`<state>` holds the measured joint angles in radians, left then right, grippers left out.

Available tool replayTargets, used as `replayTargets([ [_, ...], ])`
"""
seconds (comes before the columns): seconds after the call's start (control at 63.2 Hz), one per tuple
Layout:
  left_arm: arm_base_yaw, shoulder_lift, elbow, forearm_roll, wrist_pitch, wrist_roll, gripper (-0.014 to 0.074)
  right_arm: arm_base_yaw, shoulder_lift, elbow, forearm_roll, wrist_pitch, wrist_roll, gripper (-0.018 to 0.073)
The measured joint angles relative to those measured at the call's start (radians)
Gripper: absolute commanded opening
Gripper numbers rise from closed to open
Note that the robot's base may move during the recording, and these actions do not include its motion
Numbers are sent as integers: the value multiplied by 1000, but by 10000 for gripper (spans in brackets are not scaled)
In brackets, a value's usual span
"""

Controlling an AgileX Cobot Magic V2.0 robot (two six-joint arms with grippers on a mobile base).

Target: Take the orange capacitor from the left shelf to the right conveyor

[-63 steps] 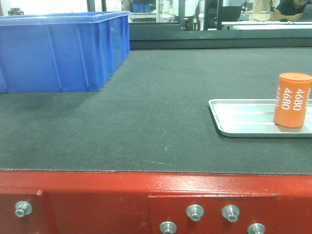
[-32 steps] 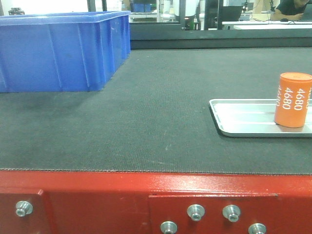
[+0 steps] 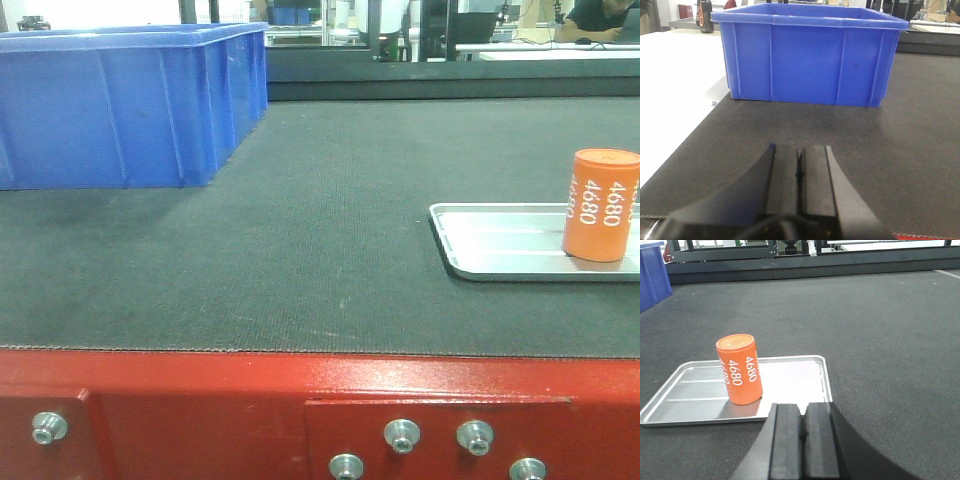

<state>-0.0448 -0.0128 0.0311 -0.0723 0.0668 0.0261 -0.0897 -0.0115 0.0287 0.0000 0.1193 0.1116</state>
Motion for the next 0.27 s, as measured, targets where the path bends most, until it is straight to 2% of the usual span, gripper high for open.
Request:
replayTargets([
  [0.269, 0, 0, 0, 0, 0, 0, -127, 0, 0, 0, 0, 0, -1, 55],
])
